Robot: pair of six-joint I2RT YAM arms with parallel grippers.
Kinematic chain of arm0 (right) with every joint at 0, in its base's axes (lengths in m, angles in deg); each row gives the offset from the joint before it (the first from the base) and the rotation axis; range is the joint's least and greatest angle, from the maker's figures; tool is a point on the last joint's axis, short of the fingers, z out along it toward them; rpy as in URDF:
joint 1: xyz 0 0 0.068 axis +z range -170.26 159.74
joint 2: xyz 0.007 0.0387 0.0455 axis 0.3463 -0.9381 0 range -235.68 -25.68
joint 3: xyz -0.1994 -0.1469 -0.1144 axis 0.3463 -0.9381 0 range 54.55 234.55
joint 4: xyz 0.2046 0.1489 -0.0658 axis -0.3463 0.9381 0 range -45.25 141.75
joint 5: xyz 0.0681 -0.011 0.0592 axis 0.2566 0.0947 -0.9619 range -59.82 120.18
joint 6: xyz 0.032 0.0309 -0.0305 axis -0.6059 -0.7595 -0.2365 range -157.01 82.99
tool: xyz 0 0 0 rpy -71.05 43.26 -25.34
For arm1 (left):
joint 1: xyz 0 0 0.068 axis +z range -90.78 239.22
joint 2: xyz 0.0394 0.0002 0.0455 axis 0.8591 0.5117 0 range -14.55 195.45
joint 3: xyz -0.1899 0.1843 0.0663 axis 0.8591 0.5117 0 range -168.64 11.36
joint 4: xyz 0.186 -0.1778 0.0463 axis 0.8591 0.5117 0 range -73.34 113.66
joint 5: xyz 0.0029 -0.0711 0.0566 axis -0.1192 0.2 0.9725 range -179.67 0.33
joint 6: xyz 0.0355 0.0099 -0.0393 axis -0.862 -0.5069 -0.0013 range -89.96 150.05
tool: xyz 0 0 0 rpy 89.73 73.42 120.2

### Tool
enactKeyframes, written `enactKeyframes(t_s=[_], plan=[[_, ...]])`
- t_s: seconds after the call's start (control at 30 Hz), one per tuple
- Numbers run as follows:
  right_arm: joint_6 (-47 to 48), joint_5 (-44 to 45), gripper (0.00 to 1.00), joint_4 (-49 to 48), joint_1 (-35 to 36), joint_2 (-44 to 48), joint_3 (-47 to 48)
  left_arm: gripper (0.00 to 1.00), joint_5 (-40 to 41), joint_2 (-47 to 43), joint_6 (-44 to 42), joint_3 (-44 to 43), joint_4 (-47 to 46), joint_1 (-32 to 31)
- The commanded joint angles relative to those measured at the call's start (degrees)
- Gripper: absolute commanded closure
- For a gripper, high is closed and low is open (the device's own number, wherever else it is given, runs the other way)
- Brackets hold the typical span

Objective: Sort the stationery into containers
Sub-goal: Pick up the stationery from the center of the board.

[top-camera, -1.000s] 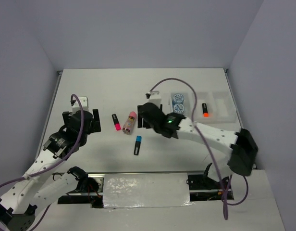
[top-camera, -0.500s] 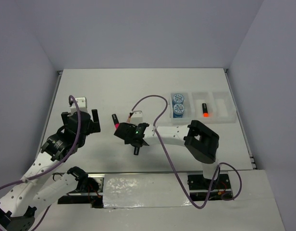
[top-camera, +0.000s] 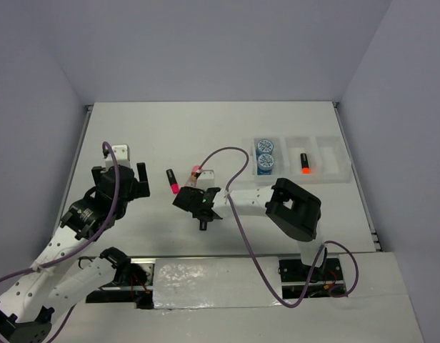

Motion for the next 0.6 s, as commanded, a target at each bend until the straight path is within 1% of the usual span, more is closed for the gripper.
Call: enactKeyframes(t_s=[0.0,0.13,0.17,0.23,0.3,0.33,0.37,0.4,0.43,0.47,0.5,0.53,0.57], plan=[[-0.1,-2.57,0.57,-4.73,-0.91,0.36,-3.95,0.01,-0.04,-1.13,-1.0,-0.16,-2.04,0.22],[2.27,-2.48,0.61,-3.59,-0.91,0.1,-3.34,0.01,-0.13,-1.31,-1.08,-0.08,-2.13,0.22],[2.98,-3.0,0.67,-4.11,-0.91,0.71,-3.51,0.01,-0.13,-1.48,-1.08,-0.08,-2.04,0.22],[6.21,-3.36,0.74,-7.26,-1.09,2.64,-5.17,0.01,0.05,-1.48,-1.0,-0.16,-1.95,0.22],[10.51,-4.32,0.76,-11.3,-1.7,8.51,-8.32,0.01,-0.04,-2.01,-1.17,-0.08,-2.13,0.22],[17.15,-5.54,0.79,-17.15,-3.01,11.06,-9.74,0.01,-0.21,-2.1,-1.17,0.01,-2.13,0.22],[21.05,-7.38,0.81,-19.82,-4.33,13.87,-10.88,0.01,-0.3,-2.36,-1.17,0.1,-2.21,0.22],[25.0,-11.14,0.82,-21.68,-5.47,18.94,-12.2,0.01,-0.39,-2.36,-1.26,0.1,-2.22,0.14],[32.26,-11.7,0.85,-22.39,-6.61,21.08,-12.21,0.01,-0.39,-2.36,-1.26,0.1,-2.3,0.14],[35.99,-11.88,0.85,-21.79,-9.32,25.02,-12.04,0.01,-0.65,-2.54,-1.26,0.1,-2.3,0.14],[39.34,-11.71,0.86,-20.48,-11.0,26.71,-10.99,0.01,-0.92,-2.54,-1.43,0.19,-2.48,0.22],[44.68,-12.23,0.86,-18.29,-12.93,28.21,-10.72,0.01,-1.01,-2.37,-1.61,0.28,-2.91,0.14],[46.91,-13.19,0.86,-17.31,-18.35,31.18,-10.46,0.01,-0.75,-1.93,-1.53,0.1,-2.66,0.14]])
